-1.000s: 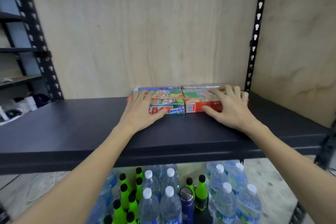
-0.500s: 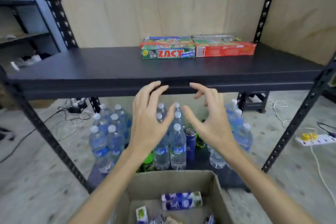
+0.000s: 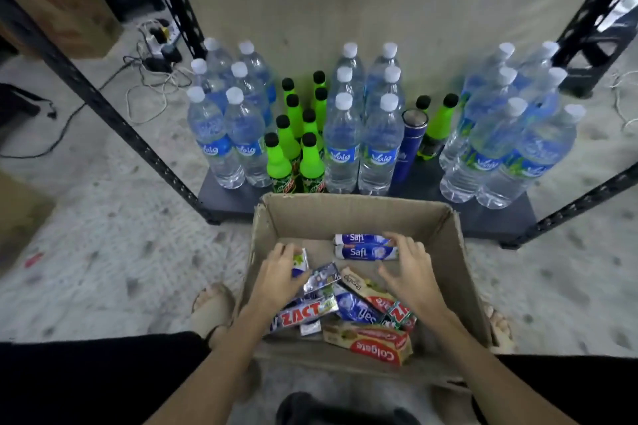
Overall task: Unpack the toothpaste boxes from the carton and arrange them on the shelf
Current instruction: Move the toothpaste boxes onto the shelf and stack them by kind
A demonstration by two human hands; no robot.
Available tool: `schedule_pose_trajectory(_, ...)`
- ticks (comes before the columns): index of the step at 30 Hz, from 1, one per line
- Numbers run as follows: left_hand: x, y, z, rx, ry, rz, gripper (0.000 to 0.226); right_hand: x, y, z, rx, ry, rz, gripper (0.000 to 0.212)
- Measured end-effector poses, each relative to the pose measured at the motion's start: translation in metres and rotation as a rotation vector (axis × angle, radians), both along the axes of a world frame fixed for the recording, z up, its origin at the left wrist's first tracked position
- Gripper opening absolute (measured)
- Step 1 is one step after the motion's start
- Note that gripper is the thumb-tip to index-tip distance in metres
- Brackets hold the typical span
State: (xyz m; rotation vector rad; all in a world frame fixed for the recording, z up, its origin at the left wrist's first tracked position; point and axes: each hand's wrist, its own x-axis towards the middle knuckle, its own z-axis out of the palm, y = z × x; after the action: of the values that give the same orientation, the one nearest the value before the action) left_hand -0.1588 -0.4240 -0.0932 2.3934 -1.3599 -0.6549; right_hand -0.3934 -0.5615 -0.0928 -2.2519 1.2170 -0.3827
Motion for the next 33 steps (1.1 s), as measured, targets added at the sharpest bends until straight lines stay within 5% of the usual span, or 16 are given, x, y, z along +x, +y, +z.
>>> schedule_pose_trajectory(9, -0.005, -0.004, -0.085, 0.176, 0.072, -0.031, 0.052, 0.009, 0.017, -0.092, 0.233, 0.413, 0.041, 0.068)
schedule_pose_trajectory(18, 0.014, 0.014, -0.113, 0.121, 0.157, -0.116, 0.063, 0.009, 0.004, -0.116, 0.146, 0.659, 0.224, 0.084)
schedule_pose_trajectory(33, 0.014, 0.004, -0.1, -0.026, 0.013, -0.145, 0.051, 0.002, -0.01, -0.112, 0.102, 0.427, 0.128, 0.069)
